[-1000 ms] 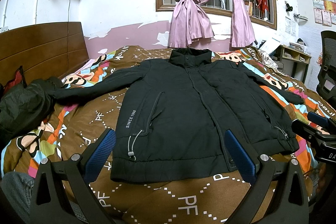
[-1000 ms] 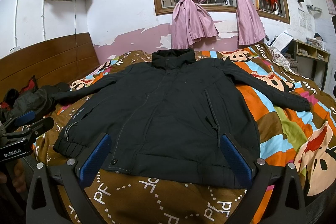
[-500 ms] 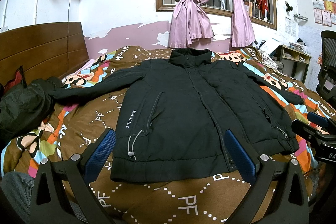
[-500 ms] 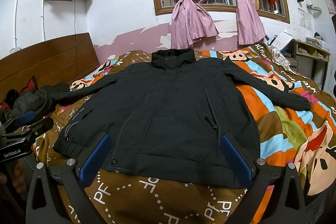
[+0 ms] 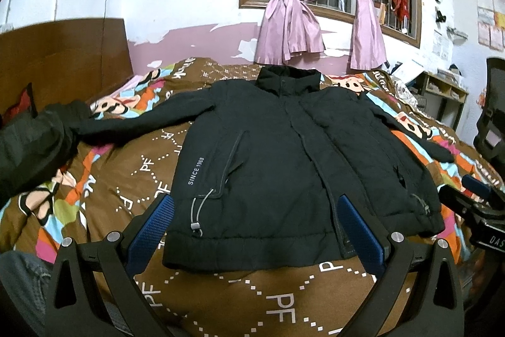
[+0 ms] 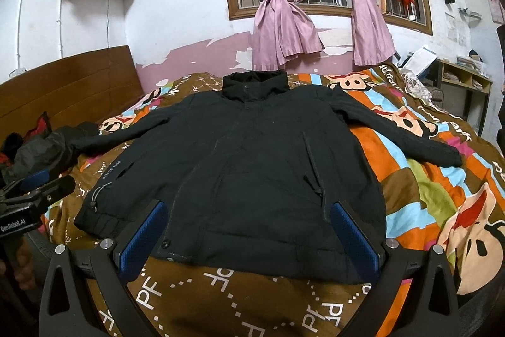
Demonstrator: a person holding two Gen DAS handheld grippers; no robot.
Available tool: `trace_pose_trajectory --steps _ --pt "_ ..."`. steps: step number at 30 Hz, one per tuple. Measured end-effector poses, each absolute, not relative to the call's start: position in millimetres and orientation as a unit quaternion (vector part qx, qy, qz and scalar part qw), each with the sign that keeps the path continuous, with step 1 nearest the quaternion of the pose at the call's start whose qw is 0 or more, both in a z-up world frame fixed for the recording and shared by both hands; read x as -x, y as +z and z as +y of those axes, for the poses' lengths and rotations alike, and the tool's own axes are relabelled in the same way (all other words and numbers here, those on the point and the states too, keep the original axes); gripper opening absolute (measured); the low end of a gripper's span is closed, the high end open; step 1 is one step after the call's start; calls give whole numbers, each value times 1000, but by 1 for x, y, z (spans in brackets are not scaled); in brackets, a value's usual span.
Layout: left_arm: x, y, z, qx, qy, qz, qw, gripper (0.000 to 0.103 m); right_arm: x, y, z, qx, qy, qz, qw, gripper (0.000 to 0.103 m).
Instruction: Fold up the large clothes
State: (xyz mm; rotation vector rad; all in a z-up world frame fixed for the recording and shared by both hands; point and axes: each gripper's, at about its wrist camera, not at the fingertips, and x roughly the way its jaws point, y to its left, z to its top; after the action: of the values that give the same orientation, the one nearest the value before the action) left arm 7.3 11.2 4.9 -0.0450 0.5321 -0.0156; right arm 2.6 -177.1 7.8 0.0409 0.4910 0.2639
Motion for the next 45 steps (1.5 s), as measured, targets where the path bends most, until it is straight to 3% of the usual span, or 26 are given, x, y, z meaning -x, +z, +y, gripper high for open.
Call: trace_pose_trajectory --steps 11,17,26,31,37,45 --pt "-41 46 26 14 39 259 965 101 -33 84 -192 -5 138 209 968 103" --pt "-63 75 32 -8 62 263 963 101 -72 137 -220 9 116 252 961 103" --pt "-109 152 38 27 15 248 968 101 -140 257 -277 -48 65 300 950 103" --pt "-149 194 29 24 -5 245 969 101 -193 296 -285 -91 75 345 931 103" --pt "-210 207 14 32 -33 234 971 101 -258 290 -292 -121 84 355 923 103" --pt "-297 146 -22 4 -31 272 962 101 -350 215 -354 -118 -11 357 926 103"
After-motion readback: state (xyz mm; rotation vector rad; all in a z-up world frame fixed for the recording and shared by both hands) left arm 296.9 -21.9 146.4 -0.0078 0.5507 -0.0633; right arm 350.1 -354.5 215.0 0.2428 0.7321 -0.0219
